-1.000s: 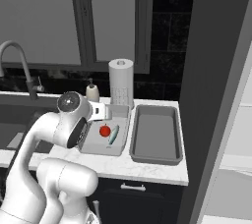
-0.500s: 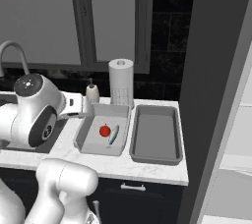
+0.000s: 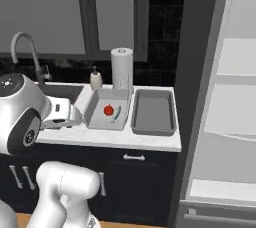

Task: Place one tomato and one fish in each tupperware on the nearby counter, to pack two identical lunches.

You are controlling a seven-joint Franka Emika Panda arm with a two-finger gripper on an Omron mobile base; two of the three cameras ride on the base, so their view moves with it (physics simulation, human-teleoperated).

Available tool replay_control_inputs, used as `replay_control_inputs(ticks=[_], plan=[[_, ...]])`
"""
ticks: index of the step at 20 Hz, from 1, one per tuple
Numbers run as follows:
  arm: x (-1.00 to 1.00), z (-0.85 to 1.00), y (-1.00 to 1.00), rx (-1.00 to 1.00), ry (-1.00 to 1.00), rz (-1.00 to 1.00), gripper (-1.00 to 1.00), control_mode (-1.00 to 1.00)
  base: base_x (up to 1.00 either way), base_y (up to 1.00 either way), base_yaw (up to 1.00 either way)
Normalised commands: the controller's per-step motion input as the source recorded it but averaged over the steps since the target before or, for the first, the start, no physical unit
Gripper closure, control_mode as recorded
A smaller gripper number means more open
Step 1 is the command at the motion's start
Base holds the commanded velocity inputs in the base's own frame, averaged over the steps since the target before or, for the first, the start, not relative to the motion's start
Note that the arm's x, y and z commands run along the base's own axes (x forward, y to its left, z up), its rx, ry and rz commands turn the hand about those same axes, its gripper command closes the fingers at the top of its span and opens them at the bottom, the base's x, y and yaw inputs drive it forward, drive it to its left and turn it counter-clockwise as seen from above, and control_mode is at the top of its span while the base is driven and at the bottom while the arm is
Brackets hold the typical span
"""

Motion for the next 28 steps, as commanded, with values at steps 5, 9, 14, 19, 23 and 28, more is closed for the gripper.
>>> replay_control_inputs(ticks=[5, 9, 14, 19, 23, 28], plan=[[0.0, 0.0, 0.0, 0.0, 0.0, 0.0, -1.0, 1.0, -0.69, -1.0, -0.24], [0.0, 0.0, 0.0, 0.0, 0.0, 0.0, -1.0, 1.0, -0.13, -1.0, -0.29], [0.0, 0.0, 0.0, 0.0, 0.0, 0.0, -1.0, 1.0, -0.01, -1.0, -0.22], [0.0, 0.0, 0.0, 0.0, 0.0, 0.0, -1.0, 1.0, 0.0, -0.95, -0.12], [0.0, 0.0, 0.0, 0.0, 0.0, 0.0, -1.0, 1.0, 0.03, -0.54, -0.01], [0.0, 0.0, 0.0, 0.0, 0.0, 0.0, -1.0, 1.0, 0.38, -0.16, 0.13]])
